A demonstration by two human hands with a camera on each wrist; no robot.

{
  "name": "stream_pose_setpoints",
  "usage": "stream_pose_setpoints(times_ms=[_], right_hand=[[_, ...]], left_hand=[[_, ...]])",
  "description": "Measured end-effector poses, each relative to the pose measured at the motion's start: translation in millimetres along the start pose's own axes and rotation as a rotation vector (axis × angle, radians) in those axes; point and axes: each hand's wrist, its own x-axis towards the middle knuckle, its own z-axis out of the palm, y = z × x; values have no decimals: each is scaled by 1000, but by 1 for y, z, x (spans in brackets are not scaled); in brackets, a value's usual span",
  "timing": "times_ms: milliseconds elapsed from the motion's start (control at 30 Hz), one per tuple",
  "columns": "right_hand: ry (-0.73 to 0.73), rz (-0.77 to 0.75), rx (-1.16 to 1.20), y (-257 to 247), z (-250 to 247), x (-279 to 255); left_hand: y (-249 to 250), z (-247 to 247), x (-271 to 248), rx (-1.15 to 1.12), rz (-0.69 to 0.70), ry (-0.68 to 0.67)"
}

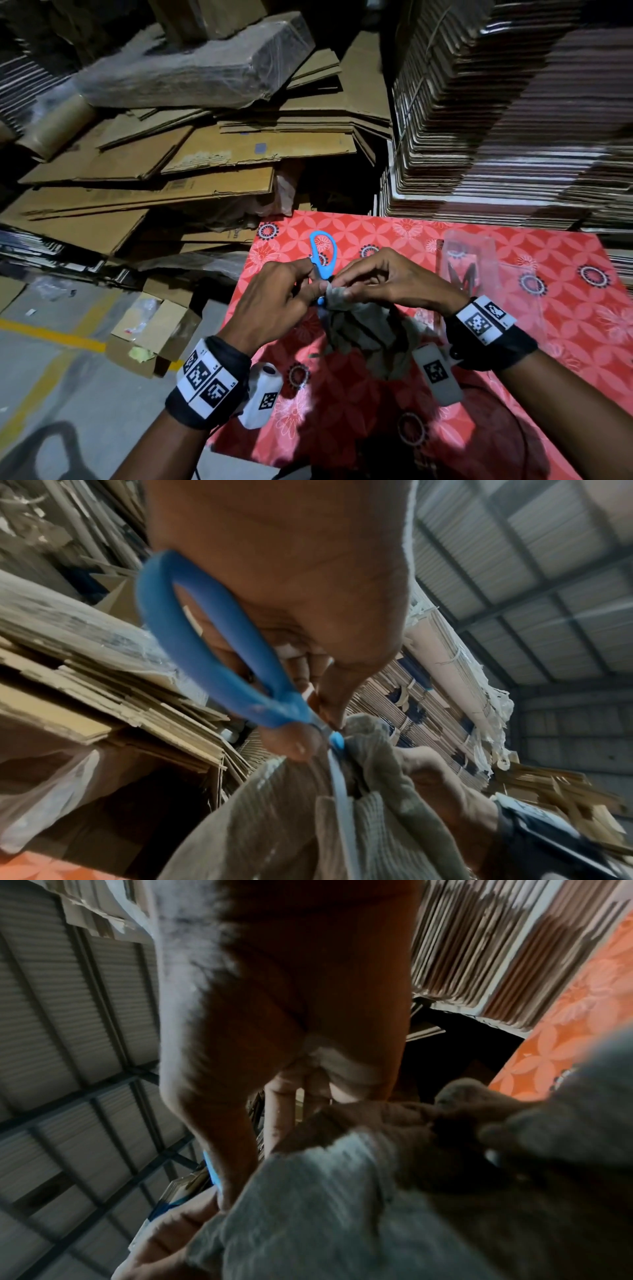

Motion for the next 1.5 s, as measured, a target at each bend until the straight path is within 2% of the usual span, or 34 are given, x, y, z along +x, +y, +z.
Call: stream_pose_setpoints(times_ms=[200,467,600,900,1267,1433,1500], right_hand=[[-29,52,38,-7,12,-6],[77,-48,-113,-7,30,-10],[126,-38,-29,-3,32,-14],[122,-73,-21,-9,38,-23],[121,-32,-45,-10,34,-35],[107,3,11,-4,25,-48],[199,30,96,1,17,-56]], left_hand=[[2,4,0,14,23,-40],[3,10,-5,-134,-31,-10],[3,9,-6,-144,-18,-12],[5,2,-9,-84,16,-42],[0,-1,-12,-230,1,-74],[-13,-5,-17,-292,-15,-54],[-26,-15,-19,-304,-31,25]])
